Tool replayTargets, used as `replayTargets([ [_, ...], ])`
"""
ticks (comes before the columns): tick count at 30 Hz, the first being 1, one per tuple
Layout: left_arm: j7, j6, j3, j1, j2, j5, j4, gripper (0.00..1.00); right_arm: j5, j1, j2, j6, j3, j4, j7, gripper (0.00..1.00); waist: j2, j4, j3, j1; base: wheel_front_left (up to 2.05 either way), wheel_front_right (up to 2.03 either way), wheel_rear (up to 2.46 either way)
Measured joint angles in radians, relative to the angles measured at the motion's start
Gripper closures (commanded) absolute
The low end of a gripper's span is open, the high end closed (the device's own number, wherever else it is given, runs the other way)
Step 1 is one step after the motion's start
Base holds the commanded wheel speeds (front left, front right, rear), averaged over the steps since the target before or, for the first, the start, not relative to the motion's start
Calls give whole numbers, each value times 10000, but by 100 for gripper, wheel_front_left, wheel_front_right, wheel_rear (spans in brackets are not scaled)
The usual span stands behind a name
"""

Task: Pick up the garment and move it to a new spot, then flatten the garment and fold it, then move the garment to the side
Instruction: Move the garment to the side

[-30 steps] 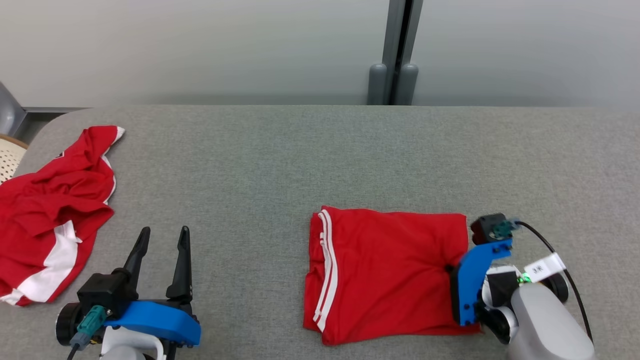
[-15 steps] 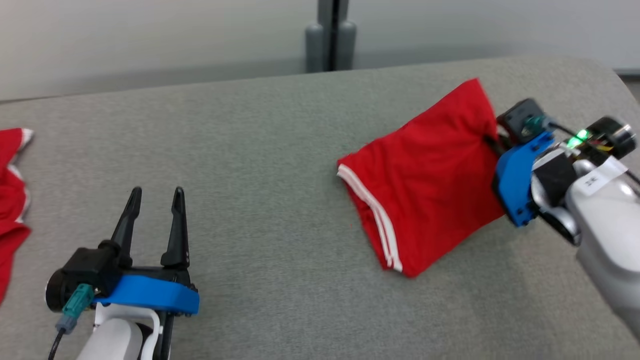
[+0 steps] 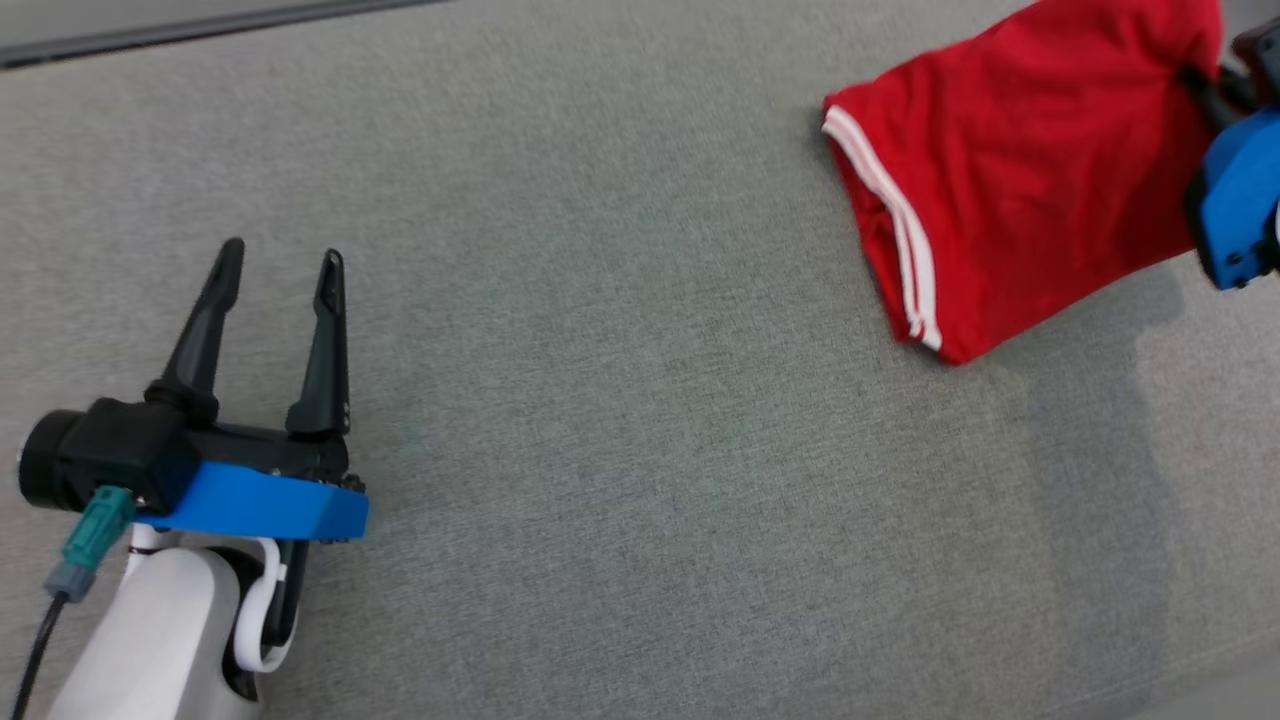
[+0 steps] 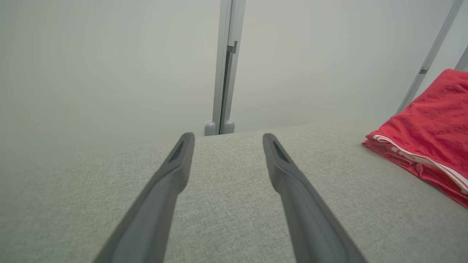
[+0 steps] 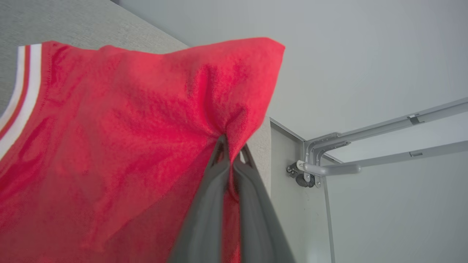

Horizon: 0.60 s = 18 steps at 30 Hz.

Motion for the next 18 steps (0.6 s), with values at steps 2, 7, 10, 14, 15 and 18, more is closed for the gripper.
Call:
replayTargets([
  [2, 111, 42, 44, -83, 151, 38, -228, 0, -138, -160, -117, 0, -240, 176, -188, 100, 0, -134, 311, 0, 0, 0, 0],
  [7, 307, 140, 102, -141, 353, 104, -667, 0, -487, -258, -226, 0, -903, 681, -621, 100, 0, -363, 920, 1, 0, 0, 0],
  [10, 410, 167, 102, -141, 414, 104, -894, 0, -846, -272, -255, 0, -1313, 890, -968, 100, 0, -408, 1108, -1, 0, 0, 0],
  [14, 510, 224, 119, -142, 516, 111, -1041, 0, -1469, -296, -257, 0, -1607, 1080, -1319, 100, 0, -364, 1221, -1, 0, 0, 0],
  [15, 512, 224, 119, -144, 533, 115, -1066, 0, -1521, -327, -244, 0, -1716, 1152, -1392, 100, 0, -345, 1238, -1, 0, 0, 0],
  [18, 522, 232, 82, -156, 533, 113, -1095, 0, -1760, -370, -186, 0, -2010, 1352, -1521, 100, 0, -263, 1240, -1, 0, 0, 0],
])
